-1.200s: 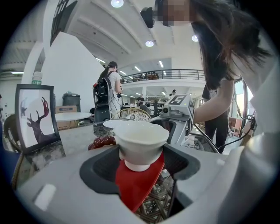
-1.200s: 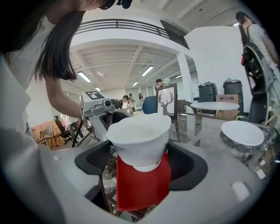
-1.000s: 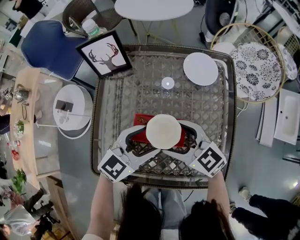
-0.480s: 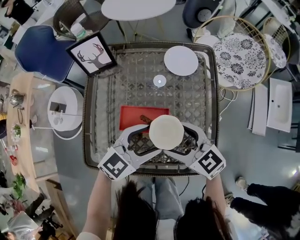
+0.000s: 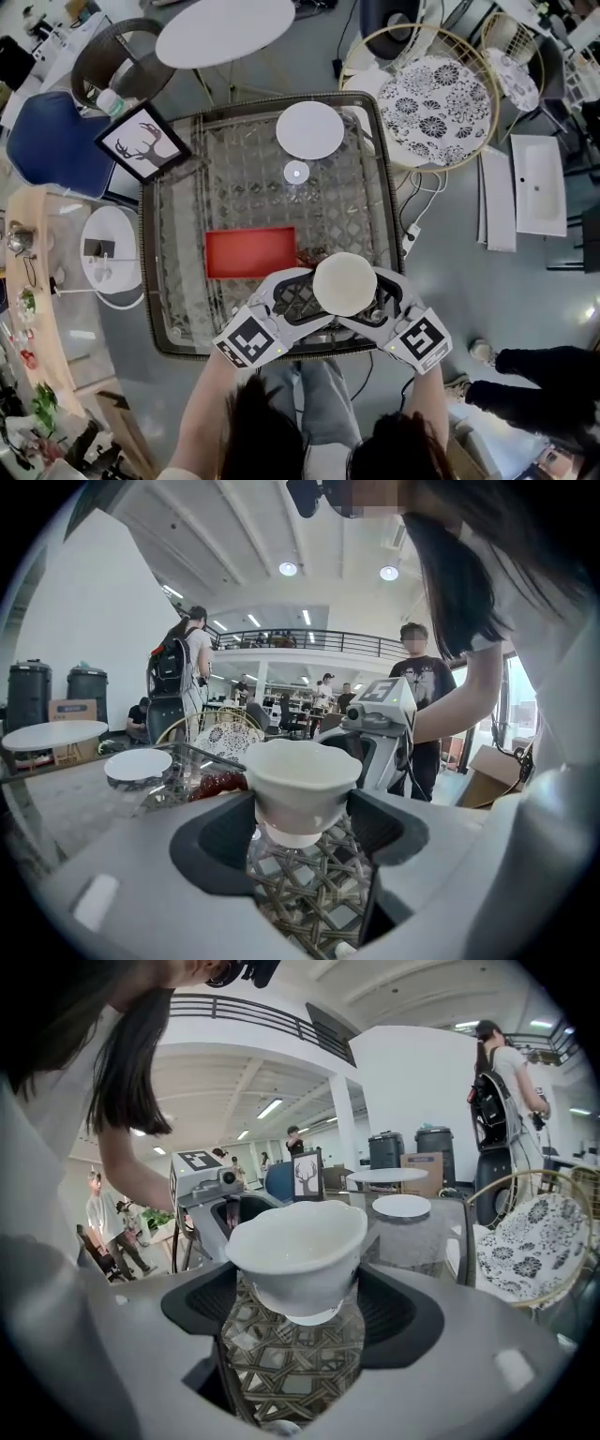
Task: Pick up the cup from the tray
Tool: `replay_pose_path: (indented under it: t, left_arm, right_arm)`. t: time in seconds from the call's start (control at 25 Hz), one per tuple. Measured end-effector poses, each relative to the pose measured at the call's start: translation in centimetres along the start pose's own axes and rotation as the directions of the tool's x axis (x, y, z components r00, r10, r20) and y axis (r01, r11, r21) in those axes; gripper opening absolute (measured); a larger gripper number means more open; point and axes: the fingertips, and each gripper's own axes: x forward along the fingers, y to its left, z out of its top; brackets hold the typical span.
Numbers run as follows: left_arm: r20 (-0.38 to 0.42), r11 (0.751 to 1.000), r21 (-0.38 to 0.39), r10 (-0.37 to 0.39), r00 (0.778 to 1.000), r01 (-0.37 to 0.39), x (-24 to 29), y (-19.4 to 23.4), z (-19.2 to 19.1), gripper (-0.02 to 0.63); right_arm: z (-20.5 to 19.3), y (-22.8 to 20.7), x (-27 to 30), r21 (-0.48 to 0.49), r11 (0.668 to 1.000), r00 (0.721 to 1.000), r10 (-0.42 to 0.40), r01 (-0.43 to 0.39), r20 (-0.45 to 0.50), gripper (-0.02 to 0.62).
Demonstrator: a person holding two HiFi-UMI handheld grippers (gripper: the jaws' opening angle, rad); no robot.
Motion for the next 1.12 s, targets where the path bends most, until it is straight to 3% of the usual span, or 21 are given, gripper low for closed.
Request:
replay_pose_path:
  t: [0.2, 0.44, 0.8, 1.12]
  left_arm:
    - [-0.07, 1.0, 0.007, -0.021, 0.997, 0.022, 1.5, 0.4, -3.5, 0.318]
    - [-0.019, 0.998, -0.058, -0.001, 1.0, 0.0, 1.6, 1.1, -2.3, 0.318]
    - [-0.042, 0.999, -0.035, -0.001, 0.999, -0.001, 1.7, 1.0, -2.8, 0.318]
    - [-0.043, 0.999, -0.045, 0.015, 0.999, -0.016, 1.5, 1.1, -3.1, 0.319]
  right_arm:
    - [-1.4, -1.5, 0.0, 0.001, 1.0, 1.0, -0.021, 0.021, -0.003, 0.425]
    - [-2.0, -1.4, 1.2, 0.003, 1.0, 1.0, 0.004, -0.004, -0.014, 0.425]
    - [-2.9, -1.5, 1.4, 0.043, 0.999, 1.0, 0.005, -0.004, -0.009, 0.425]
    - [-3.7, -1.2, 1.4, 0.148, 0.989, 0.999, -0.022, 0.017, 0.029, 0.432]
